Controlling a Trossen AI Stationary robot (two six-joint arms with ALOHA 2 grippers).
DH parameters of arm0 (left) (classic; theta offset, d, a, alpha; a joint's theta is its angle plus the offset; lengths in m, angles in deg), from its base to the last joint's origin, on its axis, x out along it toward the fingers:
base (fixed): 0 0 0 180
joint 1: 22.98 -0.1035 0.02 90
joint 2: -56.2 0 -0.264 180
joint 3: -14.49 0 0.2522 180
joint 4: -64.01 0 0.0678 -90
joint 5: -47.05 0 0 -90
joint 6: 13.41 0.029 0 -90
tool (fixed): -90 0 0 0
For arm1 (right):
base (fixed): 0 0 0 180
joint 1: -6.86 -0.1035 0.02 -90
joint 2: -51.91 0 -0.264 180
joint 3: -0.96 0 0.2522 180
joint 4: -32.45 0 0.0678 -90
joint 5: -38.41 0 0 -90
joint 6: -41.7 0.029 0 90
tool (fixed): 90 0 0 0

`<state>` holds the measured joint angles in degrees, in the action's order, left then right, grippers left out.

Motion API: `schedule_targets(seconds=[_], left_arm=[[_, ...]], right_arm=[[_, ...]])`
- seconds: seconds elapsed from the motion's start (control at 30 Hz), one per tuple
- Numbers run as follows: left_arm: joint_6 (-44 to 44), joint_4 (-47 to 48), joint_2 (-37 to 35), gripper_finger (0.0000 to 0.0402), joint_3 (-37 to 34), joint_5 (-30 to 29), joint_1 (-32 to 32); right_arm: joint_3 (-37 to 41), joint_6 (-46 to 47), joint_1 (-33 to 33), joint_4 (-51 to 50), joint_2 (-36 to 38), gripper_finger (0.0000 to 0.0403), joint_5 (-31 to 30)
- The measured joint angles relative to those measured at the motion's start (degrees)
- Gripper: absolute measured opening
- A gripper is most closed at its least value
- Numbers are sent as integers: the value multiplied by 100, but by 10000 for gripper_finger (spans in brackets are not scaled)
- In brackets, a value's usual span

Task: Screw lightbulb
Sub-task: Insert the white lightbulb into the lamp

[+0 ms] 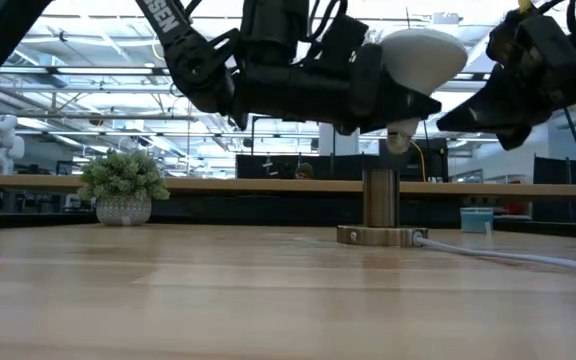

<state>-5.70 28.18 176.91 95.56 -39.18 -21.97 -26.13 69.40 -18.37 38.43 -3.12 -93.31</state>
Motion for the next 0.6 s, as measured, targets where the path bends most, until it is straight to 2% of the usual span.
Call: schedule_targets(seconds=[0.07,0.2,0.27,0.43,0.6], left_arm=[[-91,-15,-4,154,7,-3,-1],[-99,26,-4,202,7,-371,-12],[-97,19,-4,218,7,-534,-12],[-98,135,-4,227,7,-585,-12],[-100,207,-4,229,7,-602,-14]], right_arm=[[0,-76,60,14,29,0,4],[0,-289,170,291,36,0,25],[-16,-452,250,374,38,0,227],[-208,-773,472,412,36,0,713],[-351,-932,630,381,34,0,884]])
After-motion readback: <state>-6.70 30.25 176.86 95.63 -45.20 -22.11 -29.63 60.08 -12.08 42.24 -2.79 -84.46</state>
